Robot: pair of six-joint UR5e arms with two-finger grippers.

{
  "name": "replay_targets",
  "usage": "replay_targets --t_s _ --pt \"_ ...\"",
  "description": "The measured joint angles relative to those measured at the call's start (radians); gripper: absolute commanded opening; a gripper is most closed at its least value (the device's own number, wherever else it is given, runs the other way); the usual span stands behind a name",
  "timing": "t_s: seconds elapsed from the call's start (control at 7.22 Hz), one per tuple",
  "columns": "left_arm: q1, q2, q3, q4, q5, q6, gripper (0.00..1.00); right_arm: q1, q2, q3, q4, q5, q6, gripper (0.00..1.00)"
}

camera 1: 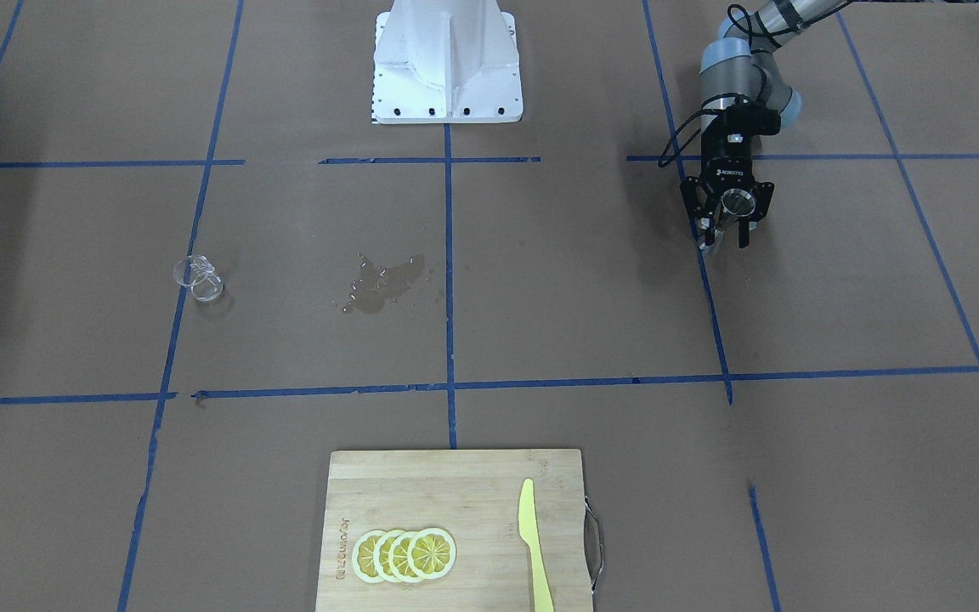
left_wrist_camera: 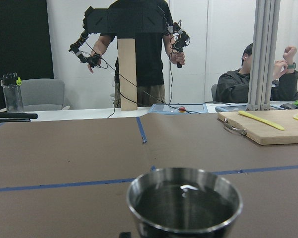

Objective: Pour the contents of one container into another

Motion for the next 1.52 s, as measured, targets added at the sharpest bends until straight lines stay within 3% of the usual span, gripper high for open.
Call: replay_targets --t_s 0.83,1.52 --pt "0.009 0.005 -0.002 -0.029 0.062 0.0 1.0 0.001 0.0 0.0 -0.001 0.0 0.0 1.0" --pt "0.098 0.01 -0.028 -0.066 0.141 0.027 1.0 0.016 -0.007 0.0 0.0 0.0 -0.002 1.0"
